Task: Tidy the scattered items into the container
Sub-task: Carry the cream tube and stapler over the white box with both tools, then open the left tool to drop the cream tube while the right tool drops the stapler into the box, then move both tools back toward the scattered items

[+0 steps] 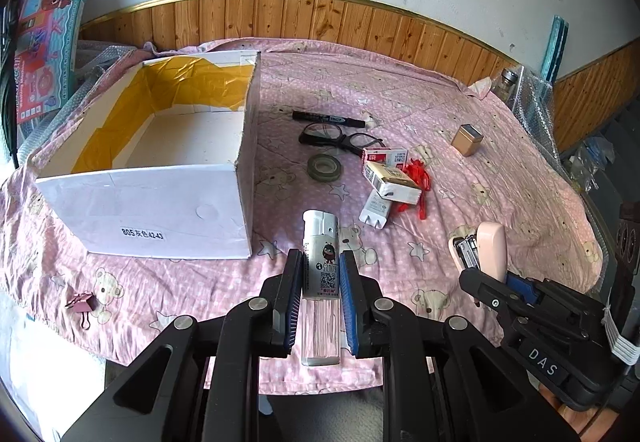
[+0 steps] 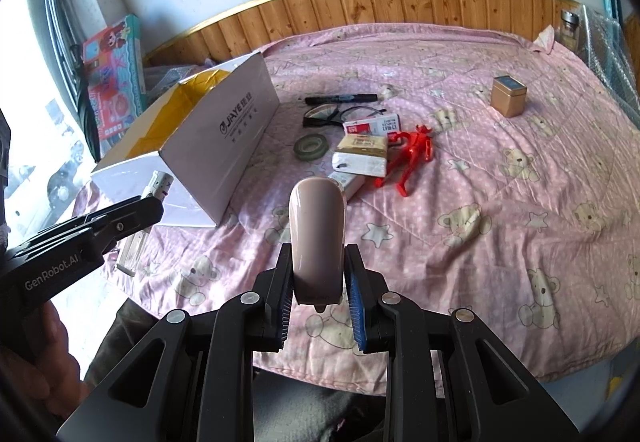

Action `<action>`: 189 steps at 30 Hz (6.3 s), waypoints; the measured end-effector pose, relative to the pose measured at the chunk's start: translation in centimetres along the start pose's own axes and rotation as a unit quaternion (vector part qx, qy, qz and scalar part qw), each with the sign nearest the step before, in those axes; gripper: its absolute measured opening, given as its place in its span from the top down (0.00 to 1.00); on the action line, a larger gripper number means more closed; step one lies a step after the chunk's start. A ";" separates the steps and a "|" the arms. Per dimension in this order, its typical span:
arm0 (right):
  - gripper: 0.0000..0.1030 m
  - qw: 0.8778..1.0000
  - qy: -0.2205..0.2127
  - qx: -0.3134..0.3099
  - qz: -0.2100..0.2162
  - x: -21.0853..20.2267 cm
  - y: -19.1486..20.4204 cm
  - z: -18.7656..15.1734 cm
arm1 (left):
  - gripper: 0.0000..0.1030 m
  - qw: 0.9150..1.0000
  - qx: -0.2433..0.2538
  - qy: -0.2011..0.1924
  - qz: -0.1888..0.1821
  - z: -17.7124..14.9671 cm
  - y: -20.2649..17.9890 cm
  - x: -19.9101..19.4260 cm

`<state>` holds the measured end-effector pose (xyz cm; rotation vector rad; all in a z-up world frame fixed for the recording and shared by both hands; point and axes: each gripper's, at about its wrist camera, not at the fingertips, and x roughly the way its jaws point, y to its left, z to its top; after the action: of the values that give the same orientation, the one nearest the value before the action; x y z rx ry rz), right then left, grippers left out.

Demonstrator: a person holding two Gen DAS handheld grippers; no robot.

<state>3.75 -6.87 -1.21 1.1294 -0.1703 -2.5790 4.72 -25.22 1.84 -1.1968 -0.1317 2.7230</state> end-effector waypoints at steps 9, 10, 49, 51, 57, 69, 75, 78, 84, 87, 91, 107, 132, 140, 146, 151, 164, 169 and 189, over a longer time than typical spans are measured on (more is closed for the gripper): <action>0.75 0.999 0.001 -0.030 0.020 0.3 2.4 2.5 | 0.81 1.000 -0.026 -0.015 0.009 1.9 2.1 -1.4; 0.75 0.999 0.001 -0.033 0.021 0.4 2.7 2.8 | 0.81 0.999 -0.029 -0.017 0.009 2.2 2.2 -1.4; 0.75 0.992 0.005 -0.081 0.095 6.0 9.8 13.8 | 0.81 0.995 -0.080 -0.036 0.053 11.5 9.2 -1.2; 0.75 0.992 0.002 -0.085 0.098 6.0 10.1 14.1 | 0.81 0.995 -0.082 -0.035 0.055 11.7 9.5 -1.1; 0.75 0.990 0.000 -0.092 0.108 6.3 11.3 15.1 | 0.81 0.993 -0.089 -0.036 0.061 12.2 10.6 -0.9; 0.75 0.983 0.011 -0.113 0.142 8.2 14.8 16.0 | 0.81 0.990 -0.116 -0.025 0.080 12.8 13.5 0.1; 0.75 0.982 0.026 -0.112 0.153 9.9 15.5 16.0 | 0.81 0.988 -0.130 -0.005 0.087 12.8 15.2 1.5; 0.75 0.981 0.033 -0.113 0.156 10.6 15.9 15.9 | 0.81 0.987 -0.132 0.004 0.092 12.8 15.8 2.1; 0.75 0.979 0.043 -0.118 0.159 11.7 16.6 15.9 | 0.81 0.986 -0.132 0.017 0.096 12.8 16.5 3.2; 0.75 0.979 0.047 -0.117 0.159 12.2 16.7 16.0 | 0.81 0.986 -0.132 0.022 0.095 12.9 16.7 3.6; 0.75 0.979 0.052 -0.116 0.157 12.7 16.7 15.9 | 0.81 0.986 -0.132 0.026 0.096 12.9 16.8 4.0; 0.70 0.982 0.070 -0.087 0.150 13.6 14.7 14.6 | 0.74 0.982 -0.161 0.048 0.091 11.8 18.8 5.4; 0.70 0.986 0.043 -0.040 0.155 8.8 10.0 11.8 | 0.74 0.993 -0.104 0.038 0.046 11.9 11.6 2.0; 0.70 0.991 0.021 -0.032 0.130 6.4 7.1 11.8 | 0.74 0.997 -0.067 0.040 0.018 12.5 7.3 2.4; 0.70 0.992 0.019 -0.017 0.121 5.8 5.3 11.7 | 0.74 0.998 -0.051 0.045 -0.002 12.5 4.9 2.9; 0.70 0.993 0.018 0.000 0.119 5.5 4.0 11.2 | 0.74 0.998 -0.042 0.046 -0.010 12.3 3.7 3.1; 0.70 0.992 0.043 0.081 0.090 7.0 -3.2 8.6 | 0.71 0.995 -0.006 0.079 -0.053 10.4 -0.9 5.7; 0.70 0.991 0.042 0.107 0.071 7.7 -5.8 8.7 | 0.63 0.992 0.013 0.103 -0.070 9.5 -2.6 8.2; 0.53 0.951 0.101 0.262 0.129 14.3 -10.8 6.4 | 0.62 0.985 0.003 0.147 -0.085 7.9 -2.1 13.2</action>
<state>-12.68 -1.63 -9.32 1.4236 -0.9305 -2.2212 -9.60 -20.81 -2.03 -1.4937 -0.1802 2.3703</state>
